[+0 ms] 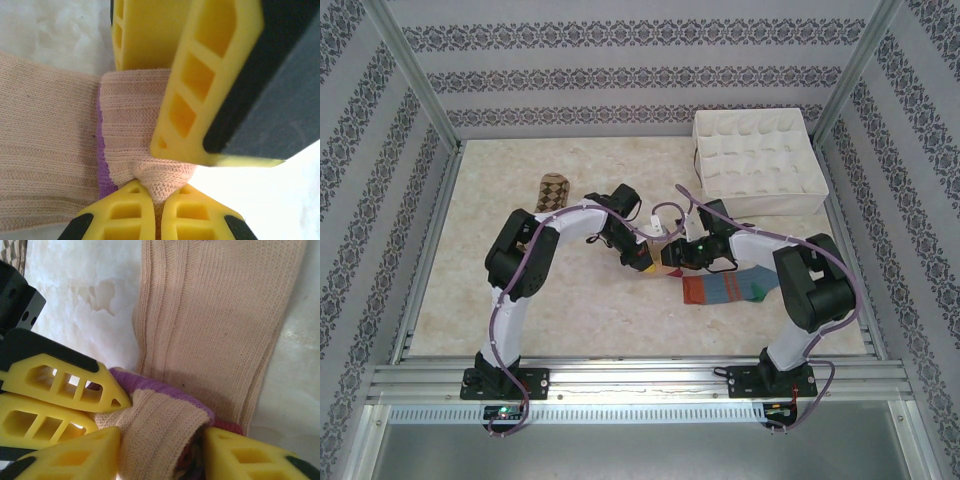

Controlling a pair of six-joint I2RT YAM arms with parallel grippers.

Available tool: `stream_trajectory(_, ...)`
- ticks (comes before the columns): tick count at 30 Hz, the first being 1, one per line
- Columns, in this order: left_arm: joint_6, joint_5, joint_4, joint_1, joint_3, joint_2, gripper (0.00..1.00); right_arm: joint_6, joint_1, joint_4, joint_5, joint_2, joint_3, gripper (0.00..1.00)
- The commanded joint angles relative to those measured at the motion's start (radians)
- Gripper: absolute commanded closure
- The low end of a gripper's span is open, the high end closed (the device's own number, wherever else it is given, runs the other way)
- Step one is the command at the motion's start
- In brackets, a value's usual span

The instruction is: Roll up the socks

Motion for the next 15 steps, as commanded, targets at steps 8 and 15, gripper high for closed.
stream_trajectory(8,-0.015,-0.046,-0.017,0.010,-0.063,-0.002,0.86,-0.012,0.033,-0.094,0.086,0.087,0.041,0.86)
stream_trajectory(15,0.031,-0.056,0.262,0.009,-0.271,-0.182,0.77,0.002,0.031,-0.183,0.157,0.124,0.067,0.92)
